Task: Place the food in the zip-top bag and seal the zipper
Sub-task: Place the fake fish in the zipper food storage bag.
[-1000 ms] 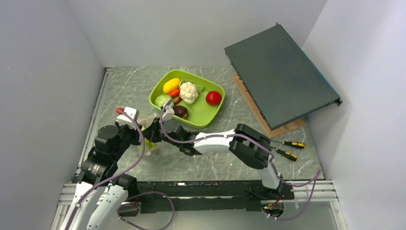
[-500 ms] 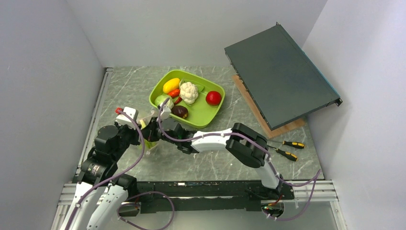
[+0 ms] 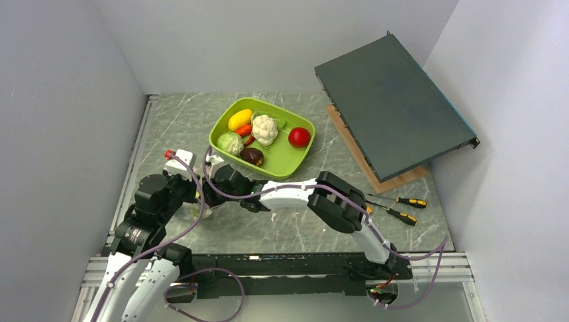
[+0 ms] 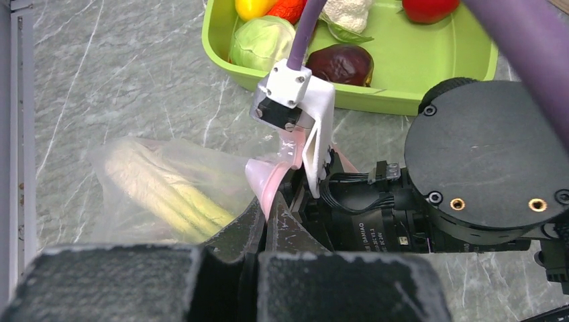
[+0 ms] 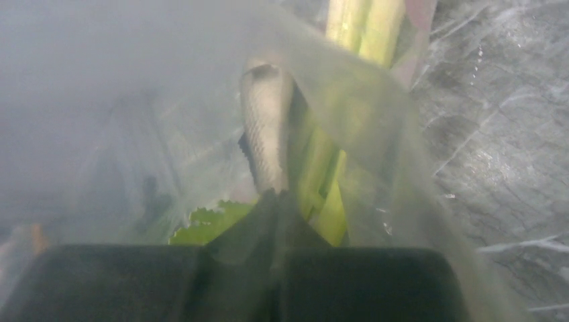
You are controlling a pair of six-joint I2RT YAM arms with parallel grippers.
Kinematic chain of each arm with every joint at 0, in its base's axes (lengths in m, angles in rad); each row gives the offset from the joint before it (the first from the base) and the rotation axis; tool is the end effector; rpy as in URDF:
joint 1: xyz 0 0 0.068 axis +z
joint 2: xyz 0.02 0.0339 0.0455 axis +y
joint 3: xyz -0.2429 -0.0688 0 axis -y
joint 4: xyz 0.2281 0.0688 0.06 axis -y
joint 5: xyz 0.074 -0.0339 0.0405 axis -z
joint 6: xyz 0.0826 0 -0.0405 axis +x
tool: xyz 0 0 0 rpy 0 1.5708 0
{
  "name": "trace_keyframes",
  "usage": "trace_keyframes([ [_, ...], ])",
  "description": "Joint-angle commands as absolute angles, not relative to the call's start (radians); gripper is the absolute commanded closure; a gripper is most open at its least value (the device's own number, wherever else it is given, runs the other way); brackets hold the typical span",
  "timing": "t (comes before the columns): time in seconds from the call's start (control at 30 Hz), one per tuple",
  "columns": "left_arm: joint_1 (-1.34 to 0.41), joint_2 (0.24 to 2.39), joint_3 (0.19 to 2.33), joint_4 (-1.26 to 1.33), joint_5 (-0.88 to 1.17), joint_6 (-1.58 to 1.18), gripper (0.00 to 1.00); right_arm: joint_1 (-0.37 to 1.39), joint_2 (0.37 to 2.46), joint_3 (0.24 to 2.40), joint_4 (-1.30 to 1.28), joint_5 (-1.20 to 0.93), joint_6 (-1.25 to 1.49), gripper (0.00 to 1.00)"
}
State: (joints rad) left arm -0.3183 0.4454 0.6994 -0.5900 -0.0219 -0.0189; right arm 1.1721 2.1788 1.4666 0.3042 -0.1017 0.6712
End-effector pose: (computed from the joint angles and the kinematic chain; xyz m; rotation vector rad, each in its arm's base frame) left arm 0.1471 -0.0466 0.2819 0.2705 1.8929 -0.2072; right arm 0.1918 0.4769 0.1473 -0.6216 2.1304 1.2294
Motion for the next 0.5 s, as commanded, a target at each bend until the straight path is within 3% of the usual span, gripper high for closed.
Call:
trace_keyframes([
  [0.0, -0.319, 0.441, 0.709, -0.525, 0.003, -0.012, 1.00, 1.175, 2.168, 1.516, 0.301, -0.199, 0.598, 0.96],
  [0.13, -0.319, 0.431, 0.708, -0.529, 0.003, -0.013, 1.00, 1.160, 2.111, 1.453, 0.381, -0.285, 0.648, 0.71],
  [0.2, -0.319, 0.422, 0.707, -0.528, 0.003, -0.013, 1.00, 1.157, 2.081, 1.440, 0.360, -0.277, 0.645, 0.63],
  [0.47, -0.319, 0.416, 0.707, -0.533, -0.036, -0.017, 1.00, 1.149, 1.930, 1.384, 0.233, -0.169, 0.558, 0.57],
])
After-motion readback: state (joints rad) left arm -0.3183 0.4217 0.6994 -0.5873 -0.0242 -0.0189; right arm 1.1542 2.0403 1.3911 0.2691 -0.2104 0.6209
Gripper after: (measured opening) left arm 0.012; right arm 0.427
